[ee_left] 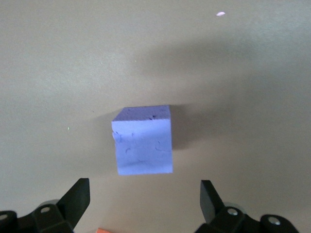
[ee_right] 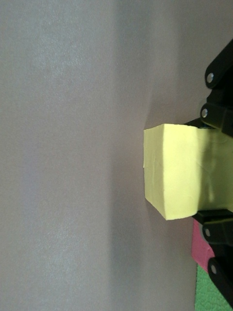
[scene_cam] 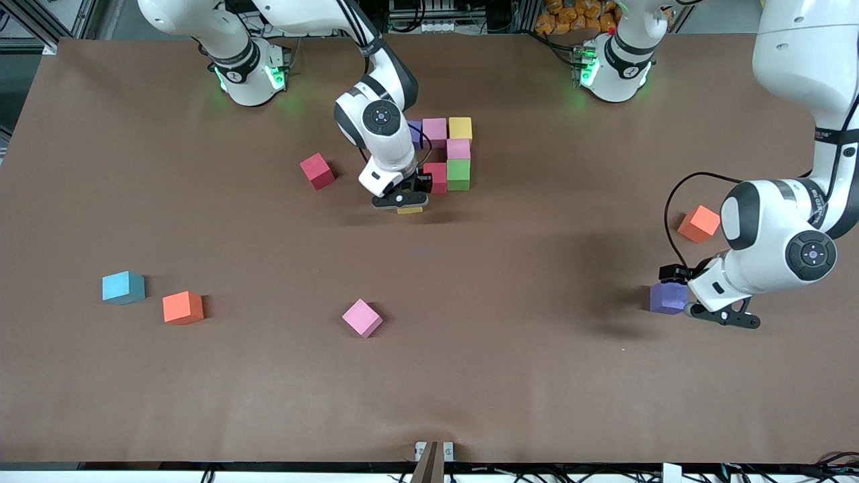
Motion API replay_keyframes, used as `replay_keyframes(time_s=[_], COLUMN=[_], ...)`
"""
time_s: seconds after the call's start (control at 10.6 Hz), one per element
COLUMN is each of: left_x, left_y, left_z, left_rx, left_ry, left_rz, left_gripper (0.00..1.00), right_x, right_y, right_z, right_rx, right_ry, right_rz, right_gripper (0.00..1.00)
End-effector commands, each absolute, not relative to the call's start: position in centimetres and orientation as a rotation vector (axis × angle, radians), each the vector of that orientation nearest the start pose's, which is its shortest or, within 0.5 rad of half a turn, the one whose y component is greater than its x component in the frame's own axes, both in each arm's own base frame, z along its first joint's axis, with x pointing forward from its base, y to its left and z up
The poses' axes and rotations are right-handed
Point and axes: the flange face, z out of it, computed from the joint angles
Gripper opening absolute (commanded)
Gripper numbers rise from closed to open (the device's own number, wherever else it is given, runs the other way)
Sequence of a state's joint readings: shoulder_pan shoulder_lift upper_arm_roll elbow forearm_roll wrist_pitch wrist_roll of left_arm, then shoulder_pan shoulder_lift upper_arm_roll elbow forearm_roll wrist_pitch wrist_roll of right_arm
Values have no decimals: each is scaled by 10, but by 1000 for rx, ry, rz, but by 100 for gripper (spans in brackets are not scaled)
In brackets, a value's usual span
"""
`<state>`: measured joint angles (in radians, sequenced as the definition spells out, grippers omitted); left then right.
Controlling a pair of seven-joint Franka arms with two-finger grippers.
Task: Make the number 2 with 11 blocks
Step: 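Lower yellow below cyan with the right gripper while the left gripper grasps purple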
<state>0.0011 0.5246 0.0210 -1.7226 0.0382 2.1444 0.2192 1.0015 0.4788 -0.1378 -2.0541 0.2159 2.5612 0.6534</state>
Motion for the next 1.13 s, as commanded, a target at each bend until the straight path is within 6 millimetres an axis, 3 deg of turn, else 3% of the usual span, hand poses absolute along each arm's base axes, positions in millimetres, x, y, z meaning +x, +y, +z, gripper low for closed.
replay_keyframes(time_s=[0.0,0.19,0.75,1.03], left_x=[669,673,674,675], left_y=[19,19,14,13], left_z=[265,256,238,228], left_rx=[-3071,-3063,-3062,-3062], left_ry=[372,369,362,360], left_rz=[143,141,140,121], left_gripper=[100,100,100,100], right_x=[386,388,395,396], right_y=[455,453,449,449], right_z=[203,203,209,211], right_rx=[-3078,-3078,-3069,-3067], right_ry=[-57,-50,-7,43], right_rz=[21,21,12,11], right_gripper=[64,75,75,82])
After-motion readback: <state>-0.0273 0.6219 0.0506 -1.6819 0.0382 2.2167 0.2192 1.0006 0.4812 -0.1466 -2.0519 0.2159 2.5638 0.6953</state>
